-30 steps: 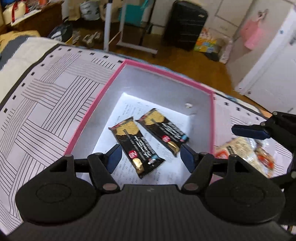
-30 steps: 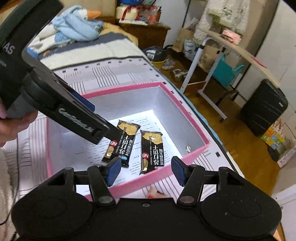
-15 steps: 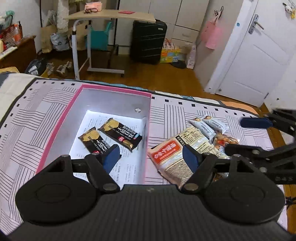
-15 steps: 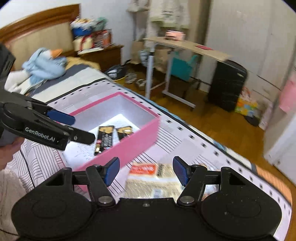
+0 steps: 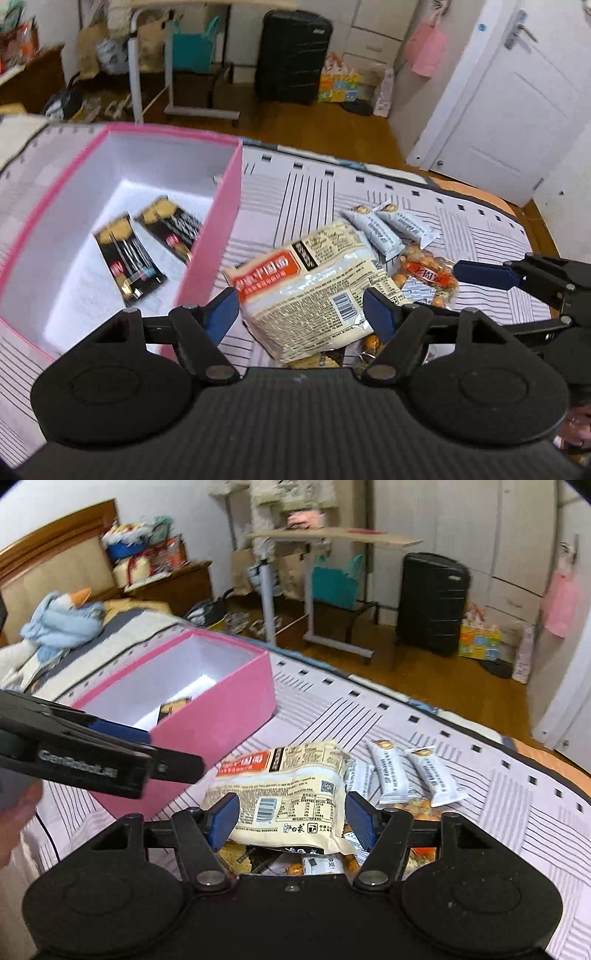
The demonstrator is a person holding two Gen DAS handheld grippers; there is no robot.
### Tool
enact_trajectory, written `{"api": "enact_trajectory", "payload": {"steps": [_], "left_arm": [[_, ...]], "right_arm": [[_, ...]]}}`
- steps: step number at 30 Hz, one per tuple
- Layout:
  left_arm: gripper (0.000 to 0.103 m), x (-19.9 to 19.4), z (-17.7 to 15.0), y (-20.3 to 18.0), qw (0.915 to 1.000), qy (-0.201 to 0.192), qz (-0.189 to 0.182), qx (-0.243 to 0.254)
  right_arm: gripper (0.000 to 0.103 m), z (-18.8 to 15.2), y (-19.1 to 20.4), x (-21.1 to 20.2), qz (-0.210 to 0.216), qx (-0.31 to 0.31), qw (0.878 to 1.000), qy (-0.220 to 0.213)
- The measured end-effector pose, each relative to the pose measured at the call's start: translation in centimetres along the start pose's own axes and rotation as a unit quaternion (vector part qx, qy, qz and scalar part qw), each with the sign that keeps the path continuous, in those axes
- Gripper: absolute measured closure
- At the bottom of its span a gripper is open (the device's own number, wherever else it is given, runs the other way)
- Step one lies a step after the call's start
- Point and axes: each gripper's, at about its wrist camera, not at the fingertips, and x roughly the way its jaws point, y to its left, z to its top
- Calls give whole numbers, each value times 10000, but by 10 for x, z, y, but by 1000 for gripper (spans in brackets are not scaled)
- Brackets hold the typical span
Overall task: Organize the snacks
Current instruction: 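Grasp the white noodle bag with the left tool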
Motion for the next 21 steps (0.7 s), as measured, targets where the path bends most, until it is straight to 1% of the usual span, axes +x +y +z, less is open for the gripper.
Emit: {"api": "enact_trajectory", "payload": {"steps": [4, 6, 8, 10, 13, 14, 15, 17, 21], "left_arm": [[32, 32, -7, 4, 9992, 170, 35, -364], [32, 44, -8, 9, 9982, 194, 96, -558], [32, 57, -9, 14, 9966, 186, 141, -785], [32, 70, -9, 18, 9947, 347, 129, -958], [32, 88, -8, 25, 9897, 572, 12, -1310], [32, 93, -8, 28, 9881, 648, 25, -1395], [29, 98, -9, 30, 9865, 704, 22, -1477], [29, 102, -9, 35, 9840, 719, -34, -1629], [23, 107, -12, 36, 9837, 675, -20, -1666]], "right_arm": [[36, 0, -8, 24, 86, -307, 9993, 218], [36, -2, -15, 31, 176, -405, 9985, 318], [36, -3, -18, 40, 327, -530, 9970, 453], [34, -3, -19, 50, 529, -703, 9943, 603], [26, -4, -15, 61, 628, -1108, 9886, 798], [24, -4, -13, 64, 640, -1224, 9867, 861], [24, -4, -10, 66, 641, -1357, 9844, 922], [15, -4, -6, 70, 630, -1563, 9806, 1001], [11, -1, -8, 84, 674, -1612, 9772, 1207]]}}
